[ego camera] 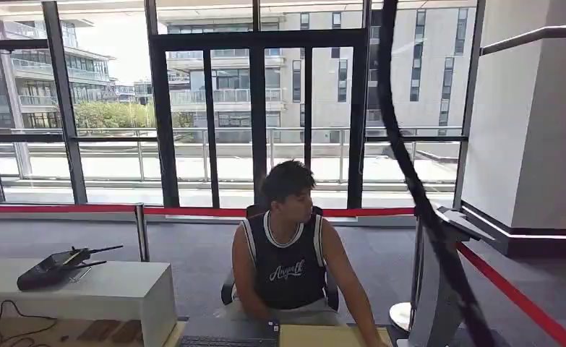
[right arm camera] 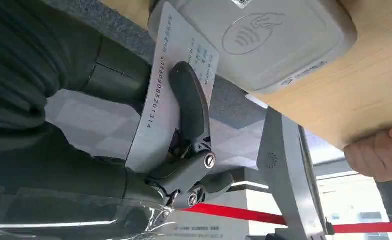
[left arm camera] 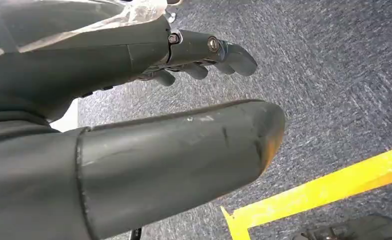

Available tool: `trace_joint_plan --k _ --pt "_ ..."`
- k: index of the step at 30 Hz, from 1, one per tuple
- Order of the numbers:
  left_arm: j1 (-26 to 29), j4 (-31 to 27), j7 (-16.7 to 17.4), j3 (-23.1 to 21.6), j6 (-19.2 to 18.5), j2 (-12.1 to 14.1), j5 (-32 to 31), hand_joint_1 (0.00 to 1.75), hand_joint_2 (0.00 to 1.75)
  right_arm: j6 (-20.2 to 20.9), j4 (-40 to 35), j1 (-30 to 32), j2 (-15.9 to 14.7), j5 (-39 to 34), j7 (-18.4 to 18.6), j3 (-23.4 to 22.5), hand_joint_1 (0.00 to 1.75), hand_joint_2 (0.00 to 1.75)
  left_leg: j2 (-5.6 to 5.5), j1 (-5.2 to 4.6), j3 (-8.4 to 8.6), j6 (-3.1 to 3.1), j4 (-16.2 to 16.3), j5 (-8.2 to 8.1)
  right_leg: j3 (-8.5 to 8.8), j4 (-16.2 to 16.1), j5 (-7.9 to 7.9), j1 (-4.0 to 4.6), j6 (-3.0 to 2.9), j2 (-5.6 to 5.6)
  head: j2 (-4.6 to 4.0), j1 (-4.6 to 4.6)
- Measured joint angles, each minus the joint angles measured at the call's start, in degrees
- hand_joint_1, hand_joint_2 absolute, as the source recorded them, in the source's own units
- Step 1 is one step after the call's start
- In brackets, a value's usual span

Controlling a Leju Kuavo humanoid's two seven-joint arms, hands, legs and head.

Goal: Pass the card to the sensor for recognition and then transmit it.

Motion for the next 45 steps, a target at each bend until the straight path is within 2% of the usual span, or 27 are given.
trace_joint_plan --k 7,12,21,30,38,45 --pt "0.00 0.00 -0.68 -0.02 0.07 0.00 0.20 0.00 0.00 -3.47 -0.22 -0.62 0.26 1.27 0.35 -0.70 1.75 1.75 -0.01 0.00 -0.05 0.00 0.00 0.00 -0.02 0.01 0.02 0.00 0.01 0.00 0.00 0.00" --pt "0.01 0.00 -0.65 -0.07 -0.09 0.00 0.48 0.00 0.00 -2.84 -3.41 -1.94 0.11 3.65 2.47 -1.11 1.75 1.75 0.00 0.00 -0.07 0.00 0.00 0.00 -0.03 0.01 0.01 0.00 0.01 0.00 0.00 0.02" --pt "0.02 0.00 -0.94 -1.22 -0.13 0.04 1.01 0.00 0.00 2.30 -14.15 -7.25 -1.49 8.50 6.14 -2.01 1.75 1.75 0.01 0.00 -0.08 0.00 0.00 0.01 -0.05 0.02 0.03 -0.01 0.01 0.00 0.00 0.00" --pt "-0.09 0.00 -1.86 -2.80 -0.72 0.11 -0.07 0.00 0.00 8.70 -20.33 -13.54 -1.48 13.86 6.03 -1.07 1.75 1.75 0.00 0.00 -0.11 -0.01 0.00 0.02 -0.06 0.05 0.04 0.00 0.01 0.00 0.00 0.00" --pt "-1.23 -0.02 -1.42 -4.39 -1.64 0.11 -0.89 0.00 0.00 10.36 -17.90 -22.82 3.65 16.02 2.86 2.19 1.75 1.75 0.00 0.02 -0.15 -0.05 0.00 0.07 -0.12 0.11 0.04 0.03 -0.01 0.00 0.00 0.00" --pt "-2.43 -0.28 -0.96 -5.92 -2.40 0.11 -1.44 0.00 0.00 10.45 -9.47 -30.03 10.36 17.61 1.81 5.66 1.75 1.75 0.00 0.05 -0.16 -0.06 0.00 0.08 -0.14 0.12 0.04 0.06 -0.01 0.00 0.00 0.02"
